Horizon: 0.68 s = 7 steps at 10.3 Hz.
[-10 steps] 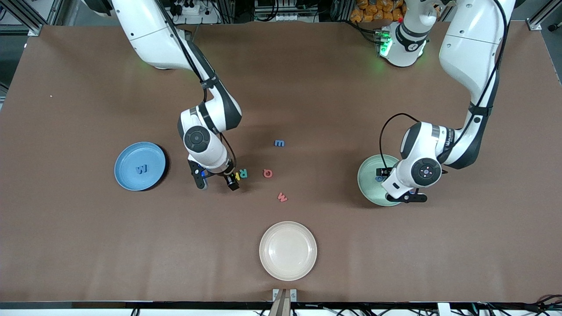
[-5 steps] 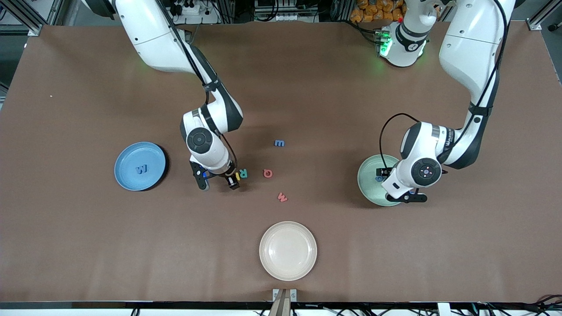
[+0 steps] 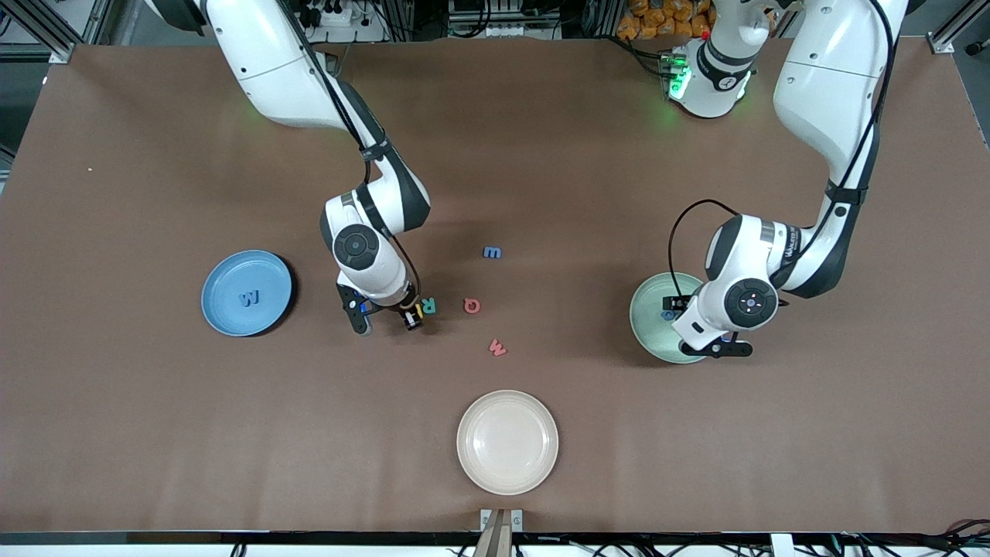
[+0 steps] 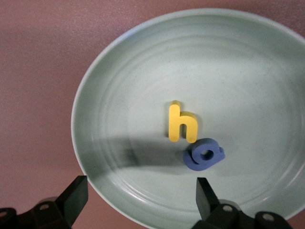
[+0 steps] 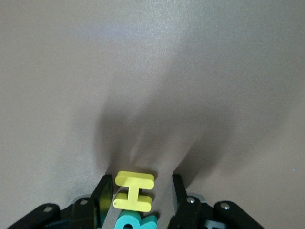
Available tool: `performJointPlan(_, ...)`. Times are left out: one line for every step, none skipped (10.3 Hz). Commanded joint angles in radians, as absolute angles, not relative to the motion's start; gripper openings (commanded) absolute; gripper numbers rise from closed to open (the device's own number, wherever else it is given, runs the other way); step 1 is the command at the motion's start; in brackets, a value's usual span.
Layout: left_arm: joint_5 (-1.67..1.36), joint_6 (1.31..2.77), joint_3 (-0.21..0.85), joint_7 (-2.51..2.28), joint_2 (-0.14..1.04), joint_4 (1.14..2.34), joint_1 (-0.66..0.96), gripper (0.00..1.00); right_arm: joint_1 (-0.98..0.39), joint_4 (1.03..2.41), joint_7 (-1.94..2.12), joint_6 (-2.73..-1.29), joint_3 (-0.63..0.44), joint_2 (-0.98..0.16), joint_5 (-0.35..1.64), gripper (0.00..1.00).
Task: Sort uppercase to blue plate, lowercase to green plate
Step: 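Close the right gripper on the yellow H and lift it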
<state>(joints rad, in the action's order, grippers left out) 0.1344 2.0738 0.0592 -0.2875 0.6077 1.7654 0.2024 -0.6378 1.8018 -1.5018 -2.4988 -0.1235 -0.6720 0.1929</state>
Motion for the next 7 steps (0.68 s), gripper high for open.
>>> performJointPlan(0.115,2.057,0.061,-0.259,0.595,1.767,0.198,1.0,-0.643,1.782,-1.505,-2.503,-0.127,-0.692,0.173,0.46)
performJointPlan(0.115,2.057,0.061,-0.259,0.595,1.767,0.198,1.0,-0.643,1.782,-1.503,-2.503,-0.127,-0.692,0.167,0.42)
performJointPlan(0.115,2.057,0.061,-0.259,0.595,1.767,0.198,1.0,-0.643,1.782,-1.502,-2.503,-0.127,-0.692,0.157,0.39)
performJointPlan(0.115,2.057,0.061,-0.259,0.595,1.767,0.198,1.0,-0.643,1.782,-1.502,-2.503,-0.127,-0.692,0.152,0.34)
performJointPlan(0.114,2.057,0.061,-0.259,0.595,1.767,0.198,1.0,-0.644,1.782,-1.499,-2.503,-0.127,-0.692,0.152,0.29)
performJointPlan(0.114,2.059,0.061,-0.261,0.595,1.767,0.198,1.0,-0.643,1.782,-1.482,-2.503,-0.127,-0.692,0.152,0.26)
performJointPlan(0.112,2.057,0.061,-0.262,0.592,1.767,0.199,1.0,-0.643,1.782,-1.476,-2.502,-0.127,-0.69,0.152,0.24)
